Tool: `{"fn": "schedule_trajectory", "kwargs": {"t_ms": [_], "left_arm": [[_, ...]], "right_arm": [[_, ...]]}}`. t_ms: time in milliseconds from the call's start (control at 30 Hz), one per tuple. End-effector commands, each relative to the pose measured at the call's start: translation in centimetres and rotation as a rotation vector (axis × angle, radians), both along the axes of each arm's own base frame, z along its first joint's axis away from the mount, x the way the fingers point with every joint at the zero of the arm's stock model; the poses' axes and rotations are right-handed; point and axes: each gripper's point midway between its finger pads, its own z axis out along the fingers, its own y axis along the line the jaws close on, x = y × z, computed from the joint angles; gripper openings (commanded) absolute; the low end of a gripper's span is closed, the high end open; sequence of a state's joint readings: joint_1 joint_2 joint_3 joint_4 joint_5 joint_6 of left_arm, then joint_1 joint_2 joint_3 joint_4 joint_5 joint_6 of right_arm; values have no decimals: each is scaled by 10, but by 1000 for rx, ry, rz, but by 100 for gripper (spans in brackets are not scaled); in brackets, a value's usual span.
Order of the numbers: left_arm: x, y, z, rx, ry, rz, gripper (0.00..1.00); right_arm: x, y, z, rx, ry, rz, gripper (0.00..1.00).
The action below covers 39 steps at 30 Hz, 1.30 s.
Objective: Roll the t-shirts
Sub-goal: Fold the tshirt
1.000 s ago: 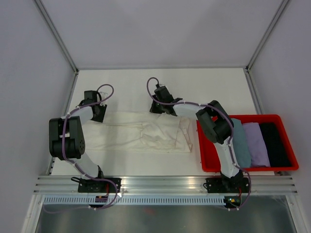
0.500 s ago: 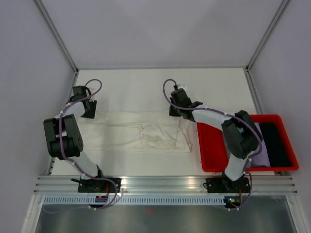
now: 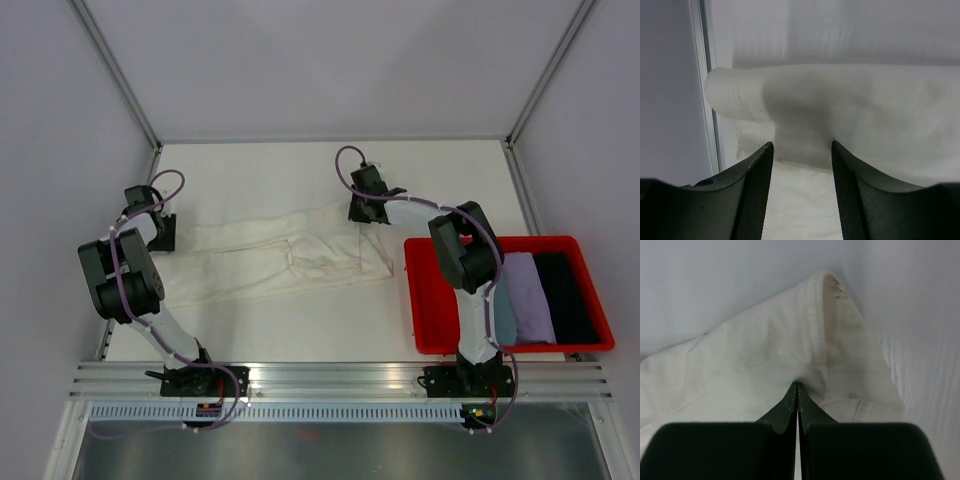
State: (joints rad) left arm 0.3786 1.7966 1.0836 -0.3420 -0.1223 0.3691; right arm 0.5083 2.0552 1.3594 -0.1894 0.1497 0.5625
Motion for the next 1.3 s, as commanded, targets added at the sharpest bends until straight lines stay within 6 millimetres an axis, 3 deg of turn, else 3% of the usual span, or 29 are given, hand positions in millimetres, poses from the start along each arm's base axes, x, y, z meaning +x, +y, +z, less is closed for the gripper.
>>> {"fn": "schedule_trajectory", "kwargs": {"t_ms": [0,33,133,200,233,300,367,400,433,467,600,733,833,967,1033,1067,1133,1167,1267], "left_arm": [[-32,-6,-11,-19,73,-26,56],[-35,-12,-8,-41,61,-38,56],[-48,-33,14,-104,23,-67,56],[-56,-43,34,-126,-4,-88,56],[-57,-46,41,-127,-18,-104,56],[-55,-45,55,-104,-47,-121,58],[-54,-39,64,-71,-50,-133,58],[-49,-33,70,-55,-60,-129,58],[-46,-28,61,-54,-27,-122,58],[-36,-22,66,-49,-39,-119,58],[-23,6,46,15,25,-72,57],[-17,19,25,54,76,-59,54],[-35,9,-1,21,131,-82,54],[-55,-9,-19,-31,166,-140,53],[-65,-18,-24,-58,174,-170,53],[-66,-24,-24,-73,165,-191,53],[-73,-37,-20,-107,149,-222,53],[-74,-48,-18,-149,135,-249,53],[-92,-80,-16,-262,157,-307,53]], "right_arm": [[28,1,-9,12,32,-2,0],[44,9,2,21,5,3,0],[67,16,26,3,-43,25,0],[71,13,42,-23,-67,35,0],[69,8,60,-30,-96,26,0],[60,0,76,-42,-125,21,0],[34,-11,83,-34,-128,19,0],[11,-20,63,-55,-72,24,0],[0,-23,73,-46,-80,22,0],[-12,-27,66,-52,-59,22,0],[-72,-35,25,-74,52,37,0],[-94,-35,-12,-70,135,43,0],[-89,-32,-33,-73,179,42,0],[-51,-41,-45,-45,204,-8,0],[-13,-34,-42,-37,181,-20,0],[18,-32,-37,-35,163,-34,0],[51,-32,-30,-46,132,-68,0],[82,-29,-27,-36,114,-96,0],[127,-23,-24,14,103,-136,0]]}}
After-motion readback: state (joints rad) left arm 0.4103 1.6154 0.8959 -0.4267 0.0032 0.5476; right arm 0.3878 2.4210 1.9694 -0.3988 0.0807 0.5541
